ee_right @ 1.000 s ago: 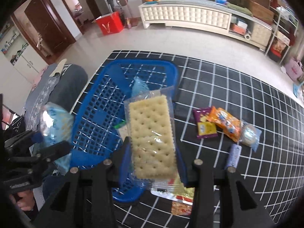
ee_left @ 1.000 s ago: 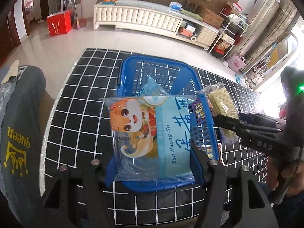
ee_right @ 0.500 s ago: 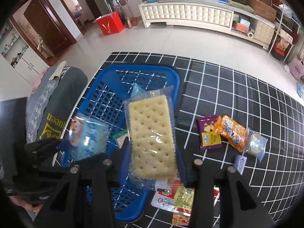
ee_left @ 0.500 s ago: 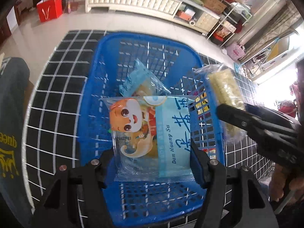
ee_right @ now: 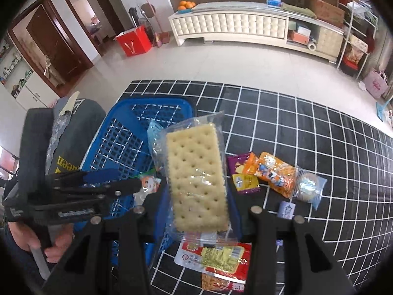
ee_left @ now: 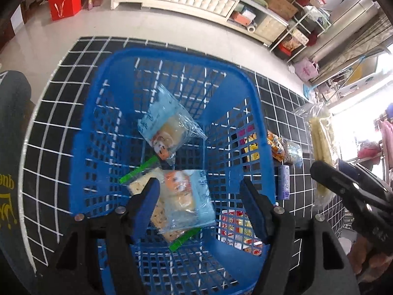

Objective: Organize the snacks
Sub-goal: 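Carry the Dan Huang Su bag into the basket and open the left tool while the right tool carries crackers, then lower the red-tray cracker pack into the blue basket and open the right tool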

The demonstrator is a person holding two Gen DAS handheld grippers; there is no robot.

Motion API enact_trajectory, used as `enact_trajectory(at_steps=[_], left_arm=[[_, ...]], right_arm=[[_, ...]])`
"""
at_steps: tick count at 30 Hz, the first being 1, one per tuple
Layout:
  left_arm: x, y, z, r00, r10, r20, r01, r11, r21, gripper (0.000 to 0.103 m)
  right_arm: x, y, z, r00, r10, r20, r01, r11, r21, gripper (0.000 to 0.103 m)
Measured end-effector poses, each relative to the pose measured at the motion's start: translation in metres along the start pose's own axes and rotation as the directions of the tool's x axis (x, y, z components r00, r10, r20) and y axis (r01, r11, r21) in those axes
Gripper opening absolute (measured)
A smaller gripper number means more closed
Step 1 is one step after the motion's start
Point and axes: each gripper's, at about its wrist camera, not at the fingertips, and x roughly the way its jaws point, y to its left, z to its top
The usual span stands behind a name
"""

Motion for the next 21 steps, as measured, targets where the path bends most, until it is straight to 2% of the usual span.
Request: enact_trajectory(at_steps=[8,13,21], left_arm=[[-0.050,0.011,-0.016,0.997,0.020,0.073,-0.022,0.999,0.024,0.065],[-0.078,0.024,-0.023,0.991,0.064,0.122,-0.071,0.996,0.048,0.065],[-0.103,0.061,-0.030,0.984,0.050,0.171,-0.054,0.998,0.019,0.065]], right_arm=[[-0.018,0.028,-0.003,1.000,0.017,0.019,-0.016,0.999,-0.029,0.048],[-0.023,0.054,-0.005,0.999,0.022,0.027,-0.020,0.998,-0.054,0.048],[-0.015,0.088,-0.002,1.000,0.005,0.022,-0.003,0.996,-0.092,0.048]])
